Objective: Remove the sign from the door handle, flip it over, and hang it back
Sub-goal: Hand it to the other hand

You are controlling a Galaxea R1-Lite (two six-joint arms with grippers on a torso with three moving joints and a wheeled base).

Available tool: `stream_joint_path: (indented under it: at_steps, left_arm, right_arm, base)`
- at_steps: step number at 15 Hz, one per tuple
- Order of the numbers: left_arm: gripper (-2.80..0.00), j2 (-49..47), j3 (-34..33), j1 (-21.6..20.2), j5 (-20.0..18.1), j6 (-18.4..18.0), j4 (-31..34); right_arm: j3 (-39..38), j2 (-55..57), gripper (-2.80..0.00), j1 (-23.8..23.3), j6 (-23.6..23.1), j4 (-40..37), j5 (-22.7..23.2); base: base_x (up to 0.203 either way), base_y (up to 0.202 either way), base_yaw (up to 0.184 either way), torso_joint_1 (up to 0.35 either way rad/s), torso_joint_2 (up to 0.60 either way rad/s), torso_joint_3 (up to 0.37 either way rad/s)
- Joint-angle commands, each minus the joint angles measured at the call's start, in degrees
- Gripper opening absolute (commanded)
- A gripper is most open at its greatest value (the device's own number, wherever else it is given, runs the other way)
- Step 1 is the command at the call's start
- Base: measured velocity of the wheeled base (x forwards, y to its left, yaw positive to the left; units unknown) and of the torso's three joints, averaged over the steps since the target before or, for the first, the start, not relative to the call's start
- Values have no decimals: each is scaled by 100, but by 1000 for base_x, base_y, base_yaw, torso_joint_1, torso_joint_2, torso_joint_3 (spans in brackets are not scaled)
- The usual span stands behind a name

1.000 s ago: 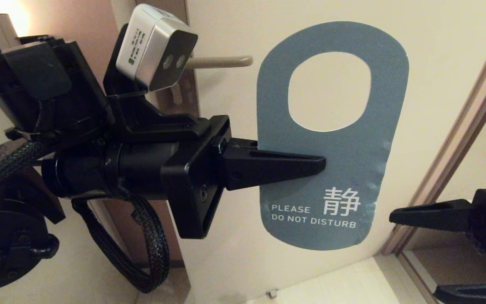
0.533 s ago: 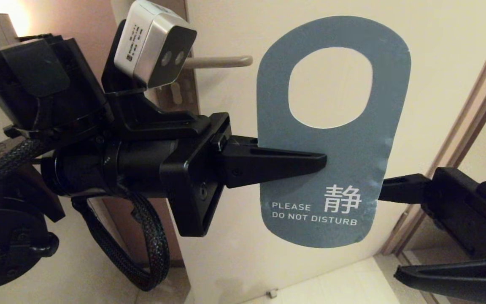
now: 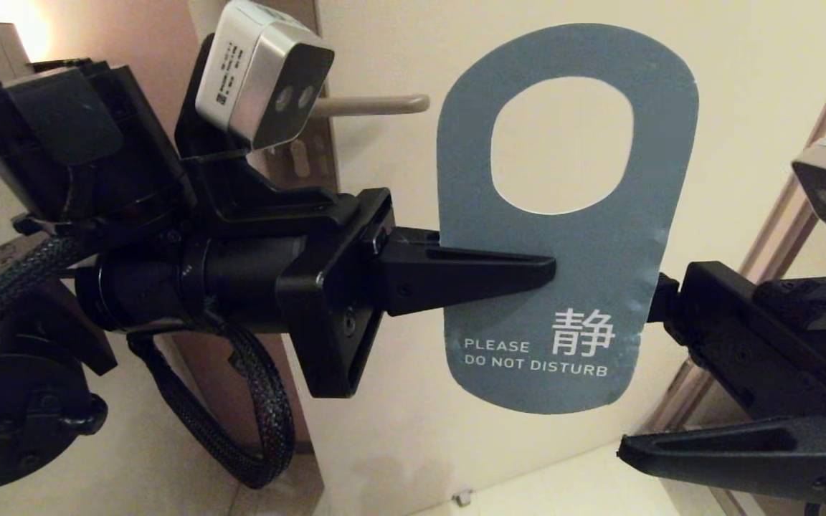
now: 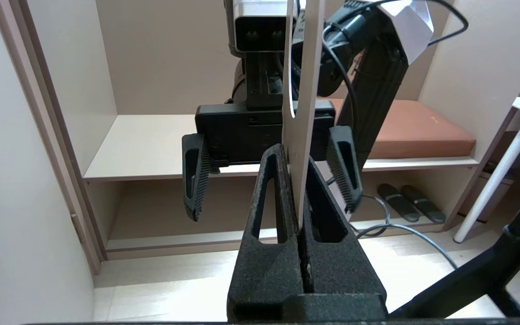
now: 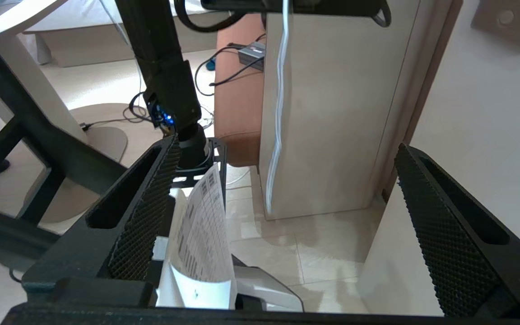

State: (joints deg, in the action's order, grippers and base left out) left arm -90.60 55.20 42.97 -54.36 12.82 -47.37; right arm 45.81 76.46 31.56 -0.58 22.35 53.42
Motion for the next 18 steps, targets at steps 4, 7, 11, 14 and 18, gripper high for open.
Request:
stream_joint_path:
  at_steps: [4, 7, 11, 14, 18]
  left_arm:
    - [-280, -116, 0, -8, -22, -236, -26]
    - [-280, -151, 8, -18, -22, -245, -35]
    - [-280, -151, 35, -52, -5, -245, -35]
    - [-280, -184, 61, -169, -7, -236, -190]
    - [-280, -230, 61, -239, -5, -236, -273]
  right_arm:
    - [68, 106, 0, 157, -13, 15, -86]
    - [220, 199, 0, 266, -13, 15, -100]
    - [432, 427, 0, 520, -13, 15, -493]
    - [481, 501, 0, 608, -13, 15, -517]
    - [630, 600, 0, 651, -13, 15, -545]
  base:
    - [0, 0, 0, 0, 0, 0]
    - [0, 0, 0, 0, 0, 0]
    - [0, 0, 0, 0, 0, 0]
    - [0, 0, 0, 0, 0, 0]
    - [0, 0, 0, 0, 0, 0]
